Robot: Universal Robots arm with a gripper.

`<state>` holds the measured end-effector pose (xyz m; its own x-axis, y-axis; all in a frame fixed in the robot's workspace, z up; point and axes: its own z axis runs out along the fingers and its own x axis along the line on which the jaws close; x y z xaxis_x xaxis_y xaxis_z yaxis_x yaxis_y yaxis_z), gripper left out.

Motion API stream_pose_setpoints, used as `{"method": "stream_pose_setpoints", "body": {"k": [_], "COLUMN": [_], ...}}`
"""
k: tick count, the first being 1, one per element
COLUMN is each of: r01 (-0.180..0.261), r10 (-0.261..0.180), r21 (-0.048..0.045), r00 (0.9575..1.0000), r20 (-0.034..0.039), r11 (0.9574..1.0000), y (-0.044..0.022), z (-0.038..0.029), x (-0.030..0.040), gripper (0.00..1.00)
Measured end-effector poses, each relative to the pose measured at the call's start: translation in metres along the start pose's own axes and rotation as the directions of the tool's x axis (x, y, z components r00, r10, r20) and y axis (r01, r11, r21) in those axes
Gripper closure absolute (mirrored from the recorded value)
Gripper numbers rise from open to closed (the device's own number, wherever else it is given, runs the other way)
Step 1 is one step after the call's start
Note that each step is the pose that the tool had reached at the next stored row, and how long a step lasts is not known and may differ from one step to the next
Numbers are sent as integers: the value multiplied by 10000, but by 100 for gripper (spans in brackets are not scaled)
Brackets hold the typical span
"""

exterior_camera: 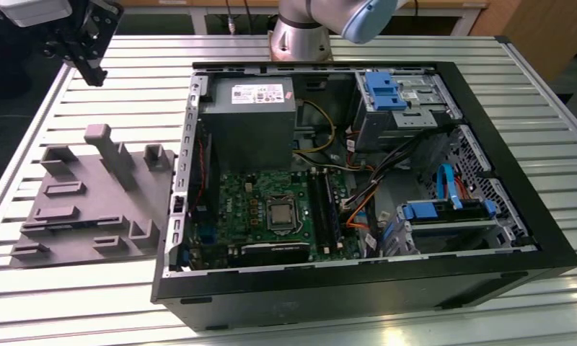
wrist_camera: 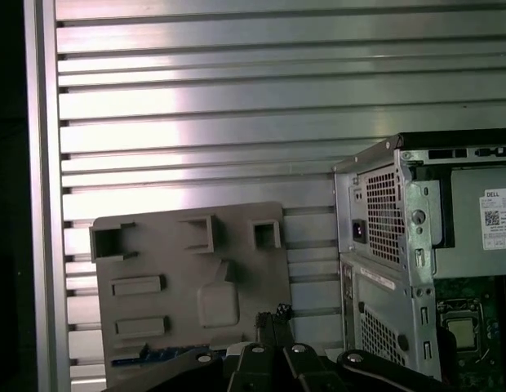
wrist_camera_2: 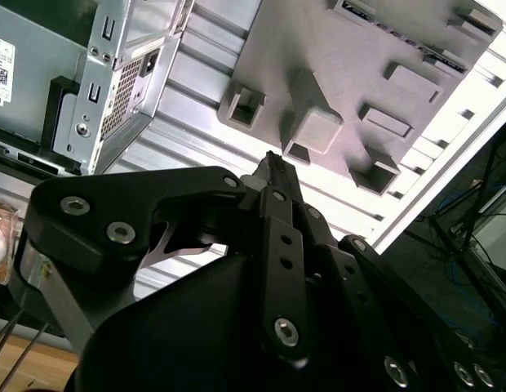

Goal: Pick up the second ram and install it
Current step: 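Reach for the second ram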

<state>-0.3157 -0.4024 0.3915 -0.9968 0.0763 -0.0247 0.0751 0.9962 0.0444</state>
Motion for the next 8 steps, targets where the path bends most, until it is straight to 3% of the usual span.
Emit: {"method": "stream_pose_setpoints", "body": {"k": [8], "r01": [1], "r10": [-1], "r21": [-1], "r00": [10000], "r20": [0], "r11": [10000], "y": [-18], "z": [6], "x": [5], "gripper": [89]}}
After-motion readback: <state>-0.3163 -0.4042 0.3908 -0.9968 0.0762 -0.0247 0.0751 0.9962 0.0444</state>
